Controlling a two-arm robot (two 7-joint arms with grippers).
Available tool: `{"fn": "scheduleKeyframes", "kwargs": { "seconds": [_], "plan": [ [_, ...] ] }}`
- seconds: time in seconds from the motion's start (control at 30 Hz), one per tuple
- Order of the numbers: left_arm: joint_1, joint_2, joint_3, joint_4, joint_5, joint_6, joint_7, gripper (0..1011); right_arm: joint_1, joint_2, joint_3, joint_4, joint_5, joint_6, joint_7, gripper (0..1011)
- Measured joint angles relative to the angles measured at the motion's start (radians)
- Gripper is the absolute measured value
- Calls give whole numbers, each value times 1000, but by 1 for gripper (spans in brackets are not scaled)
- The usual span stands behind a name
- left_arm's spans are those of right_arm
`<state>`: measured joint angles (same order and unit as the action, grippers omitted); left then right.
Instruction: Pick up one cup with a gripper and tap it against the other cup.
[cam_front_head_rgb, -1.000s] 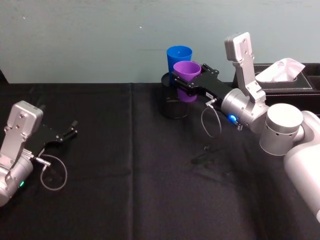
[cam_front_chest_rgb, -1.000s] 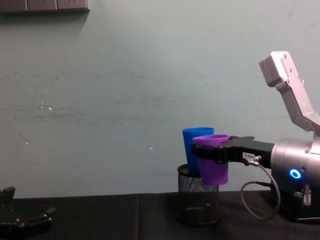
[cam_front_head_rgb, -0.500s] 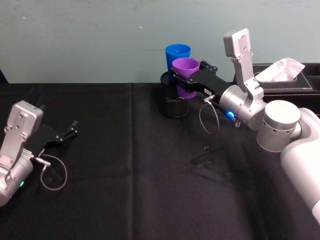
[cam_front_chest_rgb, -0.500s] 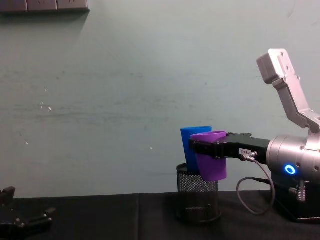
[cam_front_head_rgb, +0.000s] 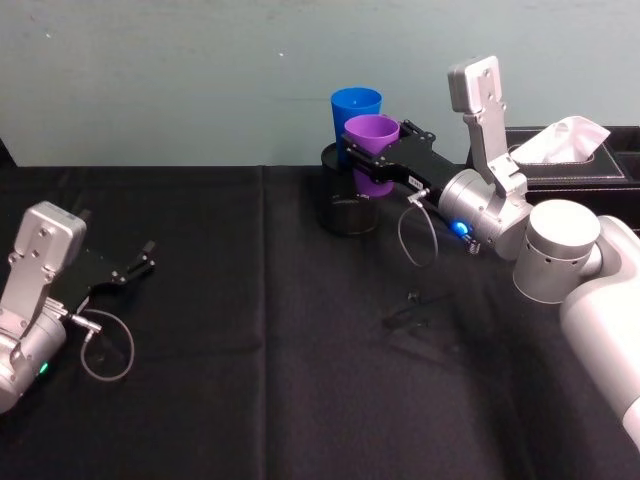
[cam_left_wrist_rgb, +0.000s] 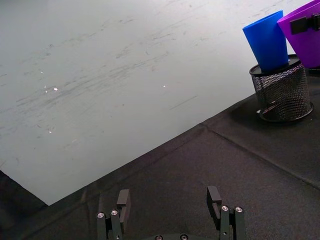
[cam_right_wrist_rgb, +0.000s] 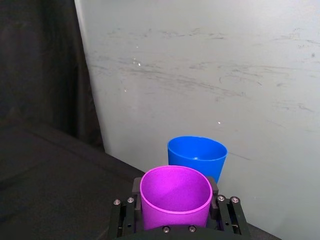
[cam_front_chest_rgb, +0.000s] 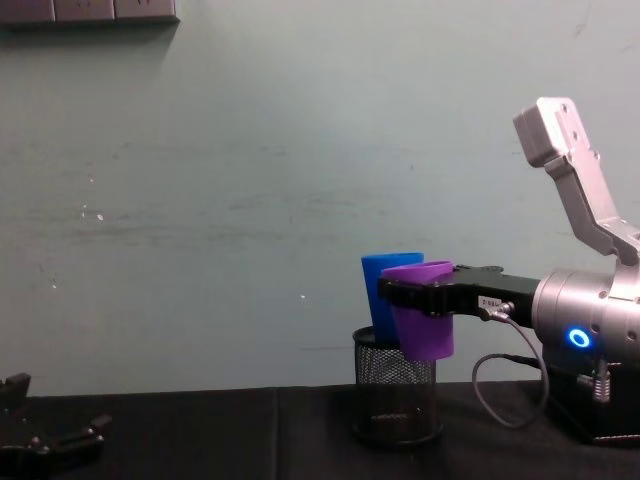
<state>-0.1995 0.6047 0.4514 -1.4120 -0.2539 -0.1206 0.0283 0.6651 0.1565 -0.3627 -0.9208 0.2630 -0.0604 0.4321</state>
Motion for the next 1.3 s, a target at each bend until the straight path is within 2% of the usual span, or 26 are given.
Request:
{"fn": "scheduleKeyframes", "kwargs": {
  "seconds": [1.3],
  "plan": [
    [0, 0, 0, 0, 0, 0, 0, 1000, -1, 1, -2, 0, 1, 0, 0, 736]
  ]
}}
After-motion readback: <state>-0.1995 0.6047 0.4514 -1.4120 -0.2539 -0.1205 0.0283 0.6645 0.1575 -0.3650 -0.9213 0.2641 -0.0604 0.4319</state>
